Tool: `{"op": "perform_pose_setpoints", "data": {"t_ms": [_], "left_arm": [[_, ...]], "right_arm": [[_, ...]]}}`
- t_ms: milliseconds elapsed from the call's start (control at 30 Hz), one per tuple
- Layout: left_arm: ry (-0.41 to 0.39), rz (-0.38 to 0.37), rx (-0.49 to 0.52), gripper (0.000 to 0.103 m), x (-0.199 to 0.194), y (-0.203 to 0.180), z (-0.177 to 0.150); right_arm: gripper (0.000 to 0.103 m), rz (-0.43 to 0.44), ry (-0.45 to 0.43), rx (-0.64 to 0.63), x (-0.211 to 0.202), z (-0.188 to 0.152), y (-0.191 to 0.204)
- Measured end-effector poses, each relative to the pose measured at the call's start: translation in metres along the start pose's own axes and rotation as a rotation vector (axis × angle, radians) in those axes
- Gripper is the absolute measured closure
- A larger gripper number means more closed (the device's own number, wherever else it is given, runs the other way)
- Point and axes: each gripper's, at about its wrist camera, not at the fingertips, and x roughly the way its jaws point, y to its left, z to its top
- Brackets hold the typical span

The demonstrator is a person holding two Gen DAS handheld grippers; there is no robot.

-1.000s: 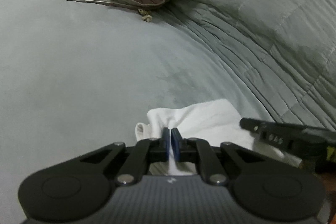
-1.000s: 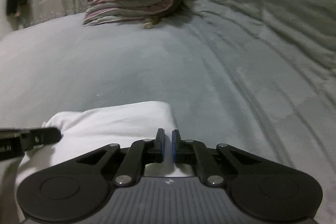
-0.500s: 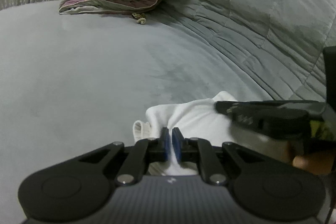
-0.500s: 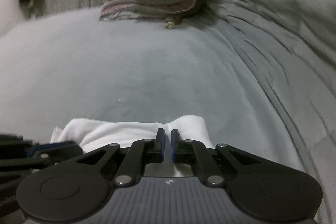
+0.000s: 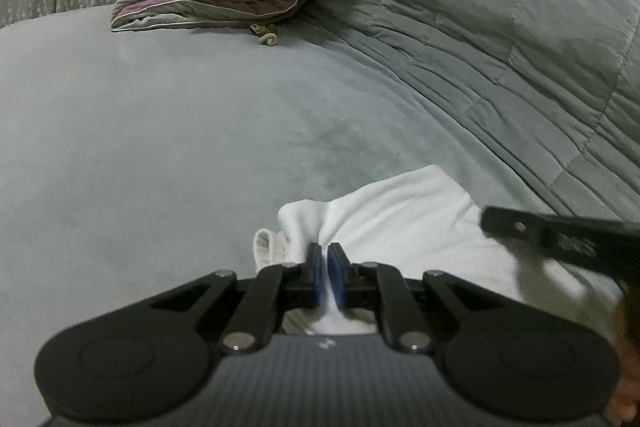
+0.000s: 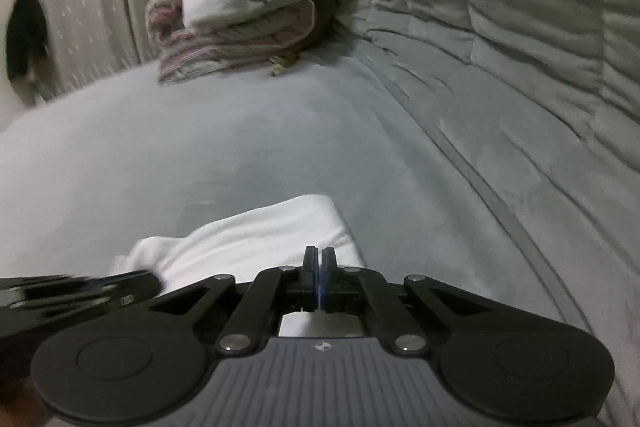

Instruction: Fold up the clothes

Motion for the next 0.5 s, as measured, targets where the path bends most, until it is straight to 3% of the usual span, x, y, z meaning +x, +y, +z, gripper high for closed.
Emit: {"op": "perform_pose_setpoints", "data": {"t_ms": [233,500], "left_arm": [[-0.010,-0.022,0.020,0.094,-0.017,-0.003,-0.001],[-0.009,-0.052,0.062,0.094,-0.028,-0.016,-0.015]], "right_arm": [[0.103,0.001,0.037,0.010,-0.006,-0.024,0.003],[0.103,-0.005,0.047,0.050,-0.006,-0.027,0.000]]}}
